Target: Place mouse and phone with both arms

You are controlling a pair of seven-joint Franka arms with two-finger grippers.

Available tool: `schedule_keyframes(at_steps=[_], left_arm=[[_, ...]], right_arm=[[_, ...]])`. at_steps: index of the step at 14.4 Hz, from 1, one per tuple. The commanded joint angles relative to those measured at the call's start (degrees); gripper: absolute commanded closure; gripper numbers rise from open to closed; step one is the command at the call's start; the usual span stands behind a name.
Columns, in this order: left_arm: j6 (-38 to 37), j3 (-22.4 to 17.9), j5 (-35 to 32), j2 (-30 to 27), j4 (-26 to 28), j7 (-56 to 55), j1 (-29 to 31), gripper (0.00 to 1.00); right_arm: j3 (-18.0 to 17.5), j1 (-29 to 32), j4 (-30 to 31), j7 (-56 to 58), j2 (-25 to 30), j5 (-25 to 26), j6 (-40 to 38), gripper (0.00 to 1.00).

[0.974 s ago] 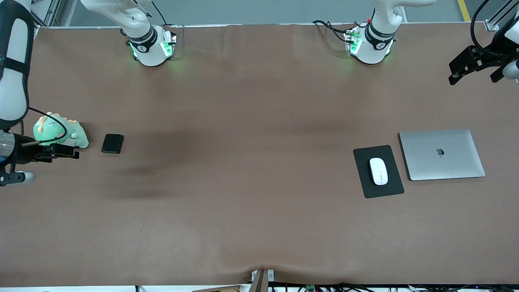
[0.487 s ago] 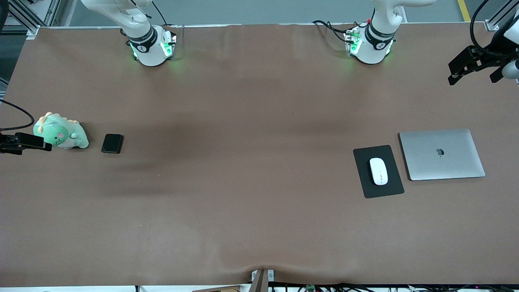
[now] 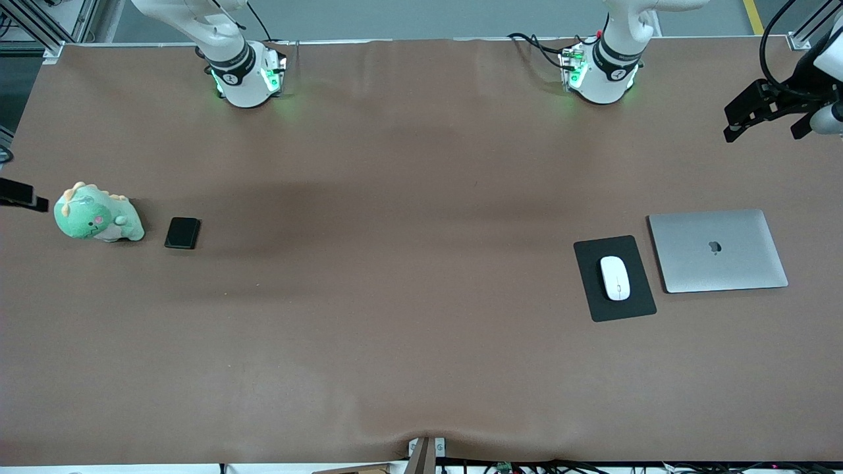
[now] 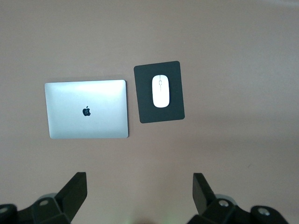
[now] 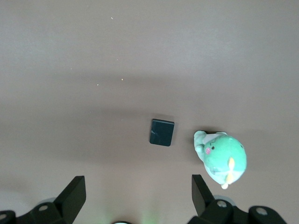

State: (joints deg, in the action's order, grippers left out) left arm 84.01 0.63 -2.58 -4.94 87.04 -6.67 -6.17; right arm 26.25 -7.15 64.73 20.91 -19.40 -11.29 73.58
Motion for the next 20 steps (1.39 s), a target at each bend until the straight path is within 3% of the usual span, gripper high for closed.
schedule_keyframes(at_steps=[1,7,13,15,17,19,20], left_arm=[[0.3,-0.2,1.2,0.5,-1.3,-0.6,-0.2,0.0],[0.2,-0.4,0.9,0.8,-1.5,0.1,-0.3,0.0],[-0.3,-0.7,0.4,1.6,-3.5,0.1,0.5,0.0],[-0.5,-0.8,0.4,1.5,-3.5,0.1,0.5,0.0],[-0.5,-0.9,0.3,1.6,-3.5,0.1,0.5,0.0],[-0.6,-1.1,0.3,1.5,-3.5,0.2,0.5,0.0],[-0.6,-1.1,0.3,1.5,-3.5,0.2,0.5,0.0]], right_arm=[[-0.4,0.7,0.2,0.0,2.2,1.1,-3.0,0.0],[-1.0,-0.8,6.2,-0.3,10.1,4.9,-2.7,0.0],[-1.5,-4.3,10.4,-7.7,12.9,6.2,-2.1,0.0],[-4.4,-3.1,10.4,-8.4,13.2,6.9,-2.0,0.0],[-10.1,-0.4,11.5,-8.4,15.0,10.3,-2.6,0.0],[-16.0,3.6,16.5,-8.4,18.6,12.3,0.1,0.0],[-16.9,4.5,19.8,-8.4,20.9,12.3,2.0,0.0]])
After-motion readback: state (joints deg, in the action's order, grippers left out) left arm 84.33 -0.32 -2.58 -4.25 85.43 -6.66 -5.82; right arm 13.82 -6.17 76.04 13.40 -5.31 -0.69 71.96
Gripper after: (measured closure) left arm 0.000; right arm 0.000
